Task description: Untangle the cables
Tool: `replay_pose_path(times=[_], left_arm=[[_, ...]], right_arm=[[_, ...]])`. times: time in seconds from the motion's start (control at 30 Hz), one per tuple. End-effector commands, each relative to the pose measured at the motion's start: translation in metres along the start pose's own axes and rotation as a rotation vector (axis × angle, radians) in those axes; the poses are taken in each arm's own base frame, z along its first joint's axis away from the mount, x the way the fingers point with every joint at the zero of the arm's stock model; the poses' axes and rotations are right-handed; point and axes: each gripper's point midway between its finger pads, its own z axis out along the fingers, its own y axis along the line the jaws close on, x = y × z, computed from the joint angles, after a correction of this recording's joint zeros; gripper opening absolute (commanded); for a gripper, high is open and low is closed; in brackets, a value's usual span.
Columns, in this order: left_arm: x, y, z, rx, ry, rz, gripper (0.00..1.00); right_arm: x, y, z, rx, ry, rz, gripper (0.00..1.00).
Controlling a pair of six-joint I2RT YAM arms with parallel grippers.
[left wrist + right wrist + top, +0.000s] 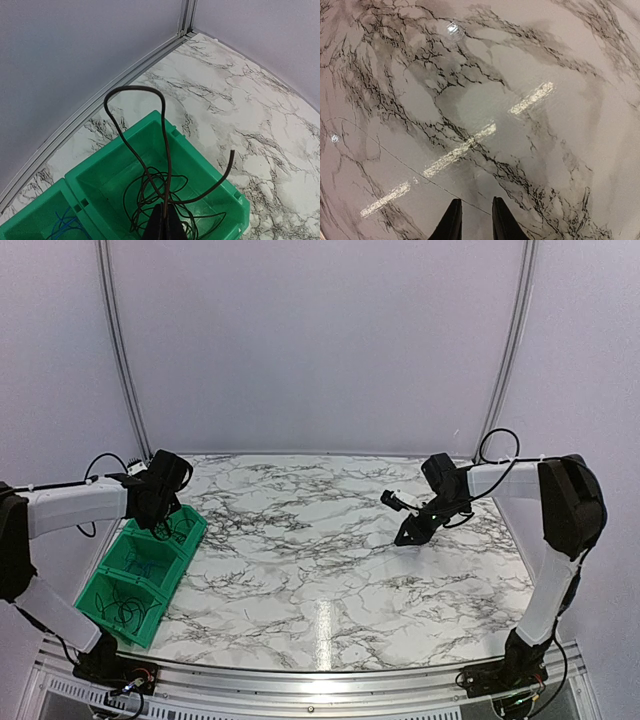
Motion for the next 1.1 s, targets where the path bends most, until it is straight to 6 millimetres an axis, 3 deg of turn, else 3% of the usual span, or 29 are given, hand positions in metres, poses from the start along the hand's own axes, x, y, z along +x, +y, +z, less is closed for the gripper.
replay_pose_path(times=[0.0,0.17,0.27,0.33,0.67,0.9,1.07], left_arm=[[-0.007,-0.004,0.006,-0.02,-0.022,-0.144,0.0],[-0.003,0.003,0.009,-0.036,-0.02,-0.191,0.02],[-0.001,0.001,0.008,-0.02,0.002,-0.191,0.19],[-0.002,0.0,0.006,-0.005,0.008,-0.198,0.23],[-0.009,-0.005,-0.006,0.062,0.025,-0.175,0.31],[-0.025,-0.039,-0.032,0.253,0.072,-0.029,0.36],[-0.031,-0.086,-0.065,0.529,0.137,0.132,0.45]], right_arm=[[-0.01,-0.004,-0.006,0.017,-0.014,-0.021,0.23],[-0.009,-0.005,-0.004,0.012,-0.008,-0.021,0.23],[-0.007,-0.004,-0.001,0.006,0.001,-0.019,0.23],[-0.006,-0.005,-0.001,0.007,0.003,-0.019,0.23],[-0.006,-0.005,0.0,0.006,0.007,-0.017,0.23],[-0.01,-0.005,-0.006,0.018,-0.011,-0.025,0.23],[-0.026,-0.008,-0.027,0.084,-0.072,-0.063,0.23]])
